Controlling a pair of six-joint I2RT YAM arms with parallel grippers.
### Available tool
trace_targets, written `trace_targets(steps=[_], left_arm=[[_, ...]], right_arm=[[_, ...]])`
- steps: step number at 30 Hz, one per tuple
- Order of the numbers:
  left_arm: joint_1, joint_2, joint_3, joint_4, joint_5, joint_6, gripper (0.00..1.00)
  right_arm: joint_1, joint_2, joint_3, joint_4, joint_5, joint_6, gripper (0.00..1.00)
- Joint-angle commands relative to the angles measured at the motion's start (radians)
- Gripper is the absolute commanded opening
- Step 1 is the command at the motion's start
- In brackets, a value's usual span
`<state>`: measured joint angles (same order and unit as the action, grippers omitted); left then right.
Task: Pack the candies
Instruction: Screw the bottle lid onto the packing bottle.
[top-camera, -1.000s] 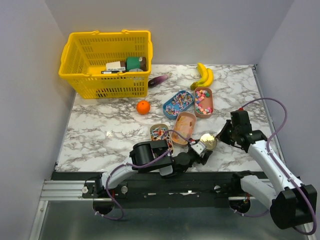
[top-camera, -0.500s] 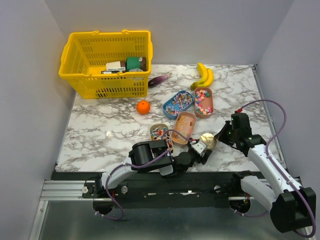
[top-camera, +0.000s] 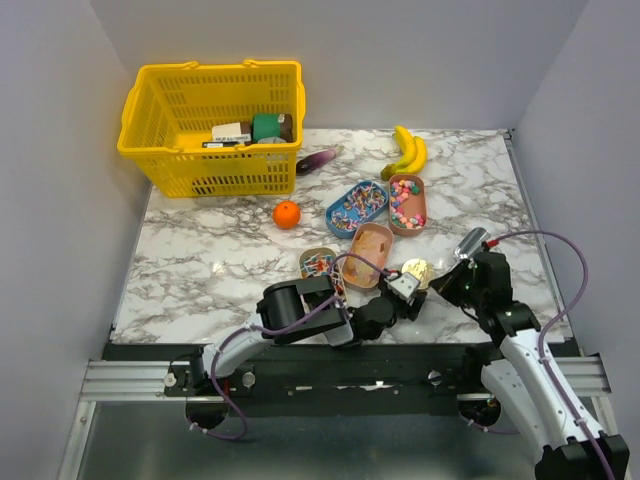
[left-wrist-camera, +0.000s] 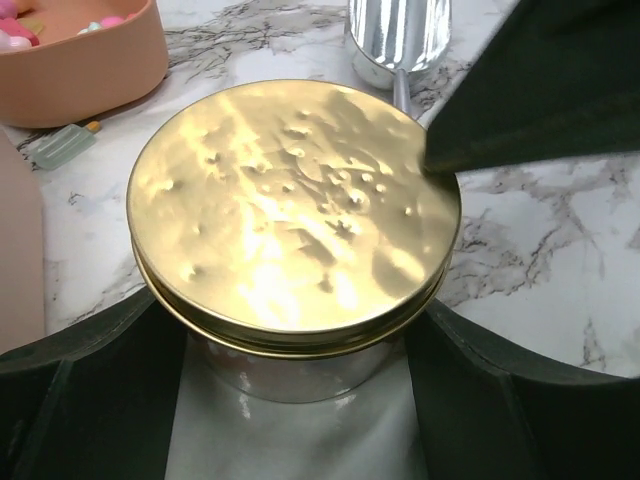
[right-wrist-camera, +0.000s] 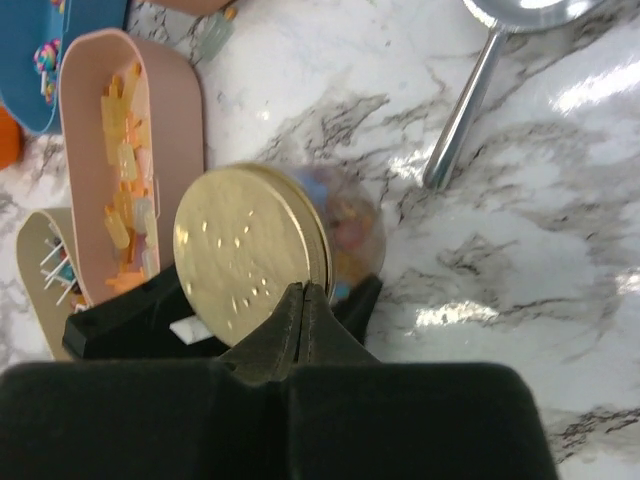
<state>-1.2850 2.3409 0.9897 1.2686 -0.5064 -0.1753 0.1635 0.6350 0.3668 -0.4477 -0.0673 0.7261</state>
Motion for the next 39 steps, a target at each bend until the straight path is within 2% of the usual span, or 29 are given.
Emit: trace_targets(steps=[1, 3, 7, 10, 18, 24, 27, 32, 39], left_arm=[[0.016, 0.060, -0.005, -0.259, 0.055, -0.061, 0.53], [0.013, 0.060, -0.026, -0.233, 0.072, -0.056, 0.53], [0.010, 0.052, -0.080, -0.169, 0.098, -0.036, 0.53], [0.001, 0.047, -0.129, -0.104, 0.121, -0.013, 0.53], [-0.016, 0.025, -0.198, -0.037, 0.151, 0.030, 0.53], [-0.017, 0.023, -0.230, 0.015, 0.181, 0.023, 0.53], [-0.017, 0.023, -0.237, 0.028, 0.190, 0.019, 0.53], [-0.016, 0.021, -0.237, 0.026, 0.168, -0.006, 0.52], [-0.004, -0.015, -0.151, -0.155, 0.146, -0.039, 0.51]], right_arm=[[0.037, -0.060, -0.062, -0.249, -0.213, 0.075, 0.01], [0.037, -0.093, -0.028, -0.284, -0.160, 0.082, 0.01], [0.037, -0.121, 0.050, -0.335, -0.045, 0.119, 0.19], [0.036, -0.112, 0.098, -0.341, 0.014, 0.131, 0.29], [0.037, 0.047, 0.193, -0.229, 0.044, 0.055, 0.33], [0.037, 0.202, 0.182, -0.137, -0.026, 0.004, 0.31], [0.037, 0.219, 0.155, -0.099, -0.040, 0.003, 0.29], [0.037, 0.229, 0.121, -0.088, -0.046, -0.011, 0.18], [0.037, 0.151, -0.038, -0.088, -0.170, 0.022, 0.01]])
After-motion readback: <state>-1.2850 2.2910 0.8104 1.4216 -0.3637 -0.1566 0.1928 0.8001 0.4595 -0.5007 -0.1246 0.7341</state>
